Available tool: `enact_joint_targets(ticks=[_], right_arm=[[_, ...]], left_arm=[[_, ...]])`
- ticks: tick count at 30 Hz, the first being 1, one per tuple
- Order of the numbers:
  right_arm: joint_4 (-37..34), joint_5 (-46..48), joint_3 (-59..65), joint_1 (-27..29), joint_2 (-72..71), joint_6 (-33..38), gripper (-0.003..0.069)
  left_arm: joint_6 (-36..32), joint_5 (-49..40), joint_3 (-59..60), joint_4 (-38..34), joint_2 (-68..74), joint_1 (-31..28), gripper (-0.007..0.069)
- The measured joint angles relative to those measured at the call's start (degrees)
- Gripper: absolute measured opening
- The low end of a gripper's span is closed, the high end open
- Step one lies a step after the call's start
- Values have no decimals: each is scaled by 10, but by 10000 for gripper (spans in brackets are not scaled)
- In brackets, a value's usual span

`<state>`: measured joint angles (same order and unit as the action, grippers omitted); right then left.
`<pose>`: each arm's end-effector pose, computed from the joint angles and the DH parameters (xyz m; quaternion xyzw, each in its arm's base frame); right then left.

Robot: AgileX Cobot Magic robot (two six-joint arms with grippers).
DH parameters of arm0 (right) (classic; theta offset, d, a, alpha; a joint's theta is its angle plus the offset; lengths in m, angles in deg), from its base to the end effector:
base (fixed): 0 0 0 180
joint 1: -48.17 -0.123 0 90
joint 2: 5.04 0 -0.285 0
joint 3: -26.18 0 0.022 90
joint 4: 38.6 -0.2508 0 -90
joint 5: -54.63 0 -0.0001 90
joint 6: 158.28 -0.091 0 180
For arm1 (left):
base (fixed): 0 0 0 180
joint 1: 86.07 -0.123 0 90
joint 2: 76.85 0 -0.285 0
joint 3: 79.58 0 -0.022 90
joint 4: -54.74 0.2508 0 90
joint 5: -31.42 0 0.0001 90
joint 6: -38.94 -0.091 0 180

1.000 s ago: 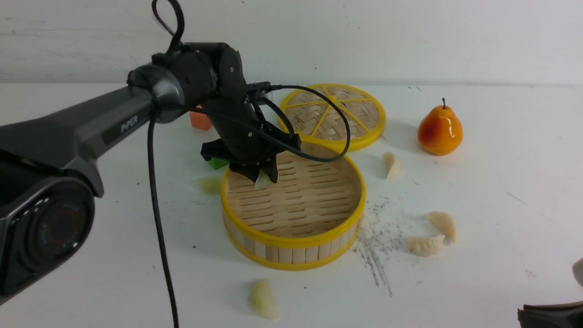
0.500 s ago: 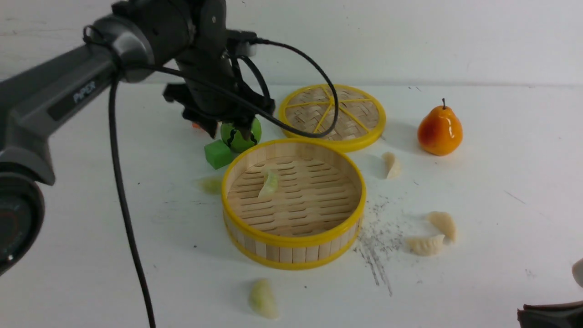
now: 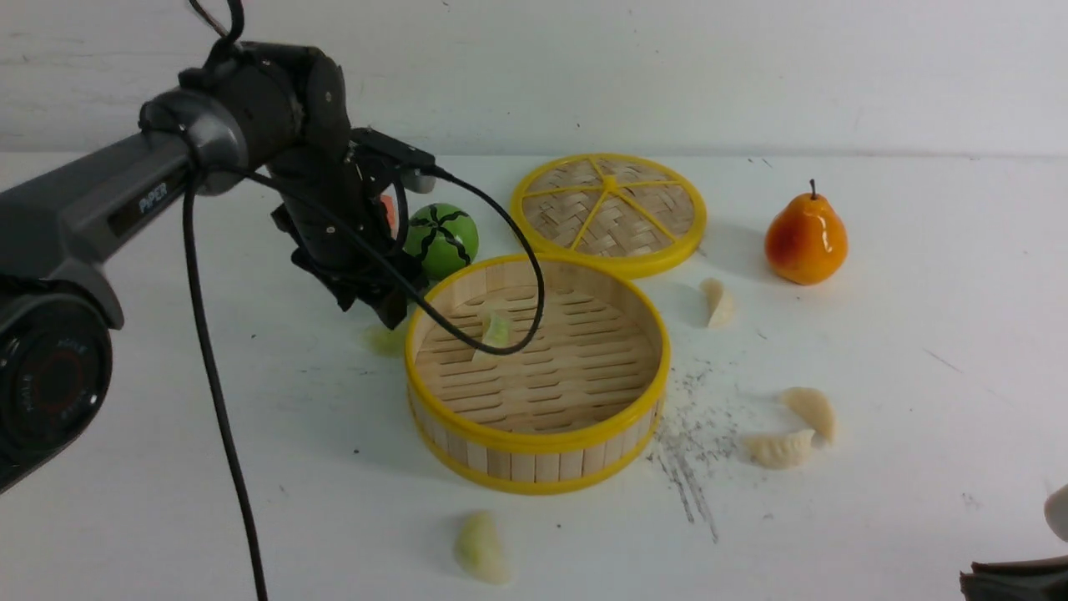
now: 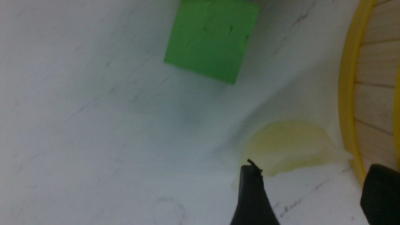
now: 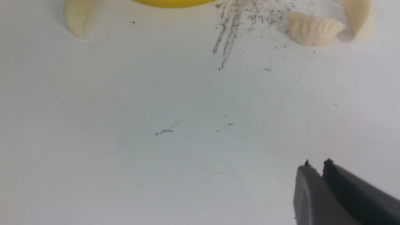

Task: Put the dumplings into the steamer on the white table.
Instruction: 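Reach for and grasp a dumpling on the table with the left gripper, then place the dumpling into the bamboo steamer basket with the left gripper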

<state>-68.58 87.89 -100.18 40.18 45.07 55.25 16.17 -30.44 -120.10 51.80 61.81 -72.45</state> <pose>0.1249 0.0428 0.2433 -0.1790 0.8933 0.1278 0.3919 0.4815 -0.1209 0.2121 0.2998 0.9378 -0.0105 0.1750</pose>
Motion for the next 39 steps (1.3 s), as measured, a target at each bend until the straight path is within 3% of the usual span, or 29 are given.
enact_joint_targets(ticks=[11,16,18,25,34,39], right_arm=[[12,-8,18,0,0,0,63],[12,-13,18,0,0,0,70],[12,-13,18,0,0,0,71],[13,-17,18,0,0,0,72],[13,-23,18,0,0,0,83],[11,-25,18,0,0,0,89]], left_arm=[[-13,29,-4,-5,33,-1,425],[40,24,-5,-2,44,0,252],[91,20,-7,9,45,0,200],[254,-48,-36,79,51,1,204],[280,-87,-112,80,54,0,201],[280,-89,-156,-24,32,2,196]])
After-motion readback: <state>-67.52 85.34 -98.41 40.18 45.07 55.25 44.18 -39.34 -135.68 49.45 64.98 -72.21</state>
